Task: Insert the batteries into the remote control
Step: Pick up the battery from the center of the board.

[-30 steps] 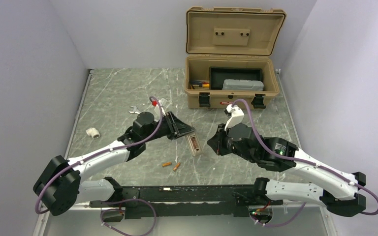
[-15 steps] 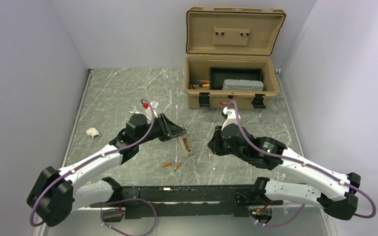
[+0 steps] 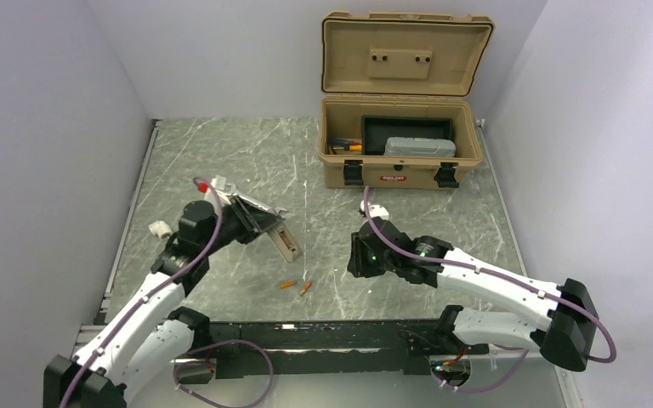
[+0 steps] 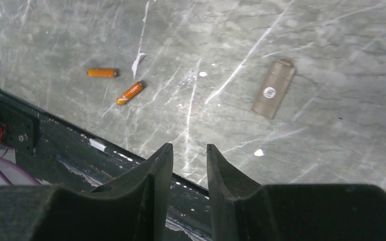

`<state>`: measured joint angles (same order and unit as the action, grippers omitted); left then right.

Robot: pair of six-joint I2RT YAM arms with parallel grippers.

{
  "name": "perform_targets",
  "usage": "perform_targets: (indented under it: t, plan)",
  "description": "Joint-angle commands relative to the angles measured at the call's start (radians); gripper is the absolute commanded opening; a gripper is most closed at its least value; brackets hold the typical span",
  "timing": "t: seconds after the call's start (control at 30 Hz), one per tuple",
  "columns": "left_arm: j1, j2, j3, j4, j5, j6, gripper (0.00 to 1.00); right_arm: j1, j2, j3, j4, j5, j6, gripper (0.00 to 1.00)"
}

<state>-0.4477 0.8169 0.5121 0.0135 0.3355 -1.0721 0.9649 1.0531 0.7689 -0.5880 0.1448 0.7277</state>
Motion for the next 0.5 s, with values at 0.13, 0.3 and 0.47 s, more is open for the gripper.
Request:
perform_targets:
  t: [0.13, 0.3, 0.47]
  plan:
    - [0.242, -0.109, 0.028, -0.216, 0.059, 0.110, 0.00, 0.124, 0.165, 0.088, 0.134, 0.007, 0.088, 0.35]
    - [0.315, -0.147, 0.011, -0.202, 0.134, 0.123, 0.00, 0.186, 0.276, 0.145, 0.159, 0.014, 0.203, 0.40]
    - [0.325, -0.167, 0.003, -0.200, 0.158, 0.139, 0.00, 0.208, 0.381, 0.188, 0.171, -0.005, 0.315, 0.48]
